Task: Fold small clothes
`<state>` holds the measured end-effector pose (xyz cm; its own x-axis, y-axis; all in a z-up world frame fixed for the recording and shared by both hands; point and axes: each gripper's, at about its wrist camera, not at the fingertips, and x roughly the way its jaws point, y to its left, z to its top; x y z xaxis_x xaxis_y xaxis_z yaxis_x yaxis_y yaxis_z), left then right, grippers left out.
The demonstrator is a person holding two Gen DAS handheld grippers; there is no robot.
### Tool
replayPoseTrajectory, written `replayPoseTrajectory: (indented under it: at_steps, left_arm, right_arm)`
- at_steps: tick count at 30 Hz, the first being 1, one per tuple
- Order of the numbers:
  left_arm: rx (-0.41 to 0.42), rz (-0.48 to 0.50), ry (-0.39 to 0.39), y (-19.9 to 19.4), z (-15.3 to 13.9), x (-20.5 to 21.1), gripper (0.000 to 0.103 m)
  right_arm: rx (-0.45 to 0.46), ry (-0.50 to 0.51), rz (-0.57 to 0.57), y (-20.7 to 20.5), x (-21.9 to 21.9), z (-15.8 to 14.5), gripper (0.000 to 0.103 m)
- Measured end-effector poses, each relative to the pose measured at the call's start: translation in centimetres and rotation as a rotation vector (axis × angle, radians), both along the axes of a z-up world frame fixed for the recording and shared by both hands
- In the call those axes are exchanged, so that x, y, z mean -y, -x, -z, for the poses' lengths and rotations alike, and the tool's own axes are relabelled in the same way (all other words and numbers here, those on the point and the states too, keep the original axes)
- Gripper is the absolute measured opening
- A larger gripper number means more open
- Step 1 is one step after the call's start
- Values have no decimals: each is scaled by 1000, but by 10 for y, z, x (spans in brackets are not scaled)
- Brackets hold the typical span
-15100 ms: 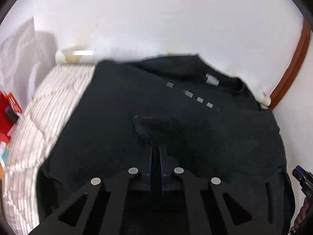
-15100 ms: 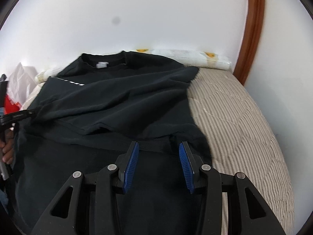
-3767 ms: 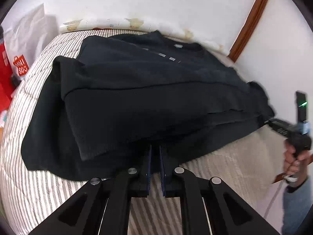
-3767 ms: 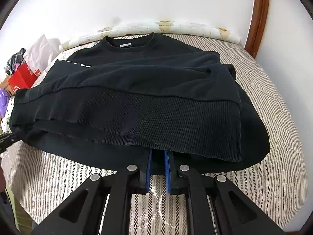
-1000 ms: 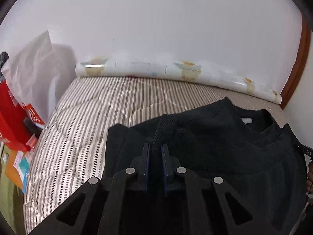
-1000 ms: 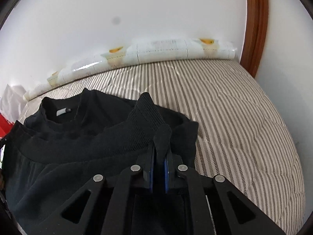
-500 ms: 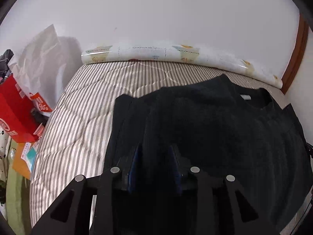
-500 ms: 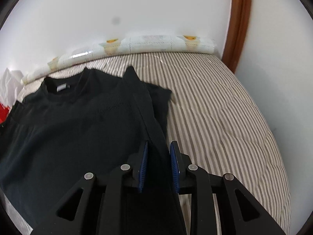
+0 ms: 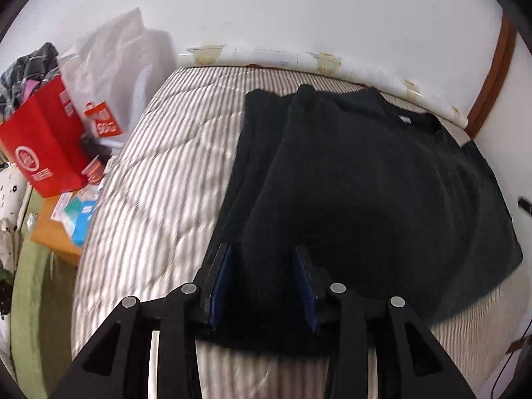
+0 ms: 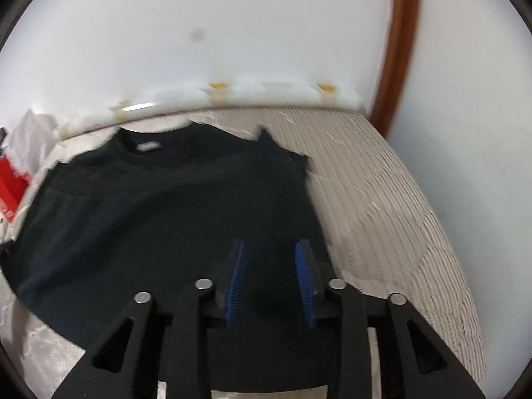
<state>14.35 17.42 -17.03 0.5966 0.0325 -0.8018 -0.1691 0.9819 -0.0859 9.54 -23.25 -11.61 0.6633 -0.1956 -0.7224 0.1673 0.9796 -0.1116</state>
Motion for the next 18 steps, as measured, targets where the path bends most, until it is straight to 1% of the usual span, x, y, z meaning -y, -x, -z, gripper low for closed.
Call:
replayPoseTrajectory:
  at_steps: [4, 5, 7, 8, 9, 12, 14, 15, 17, 18]
  left_arm:
    - [-19, -11, 14, 30, 0, -8, 36]
    - [-25, -18, 12, 38, 1, -11, 36]
    - [-28, -32, 28, 58, 5, -18, 36]
    - [-31, -43, 38, 67, 7, -22, 36]
    - [-30, -53, 50, 74, 9, -26, 36]
    - [-22, -83, 115, 98, 16, -42, 36]
    - [-13, -86, 143, 108, 18, -49, 35]
    - [-2, -82, 146, 114, 17, -51, 36]
    - [17, -77, 141, 124, 17, -51, 36]
    - [21, -78, 141, 129, 18, -52, 38]
  right_arm:
    - [4, -25, -99, -3, -51, -6, 39]
    - [1, -19, -126, -3, -67, -4, 40]
    - [-3, 26, -151, -3, -94, 0, 41]
    - [-8, 56, -163, -2, -110, 4, 41]
    - [-13, 64, -192, 0, -126, 8, 41]
    - [-34, 61, -277, 0, -163, 14, 44]
    - [-50, 68, -335, -1, -194, 20, 46]
    - [-56, 65, -359, -1, -206, 23, 47]
    - [-72, 50, -430, -4, -236, 32, 52]
    - [-84, 49, -463, -5, -253, 40, 53]
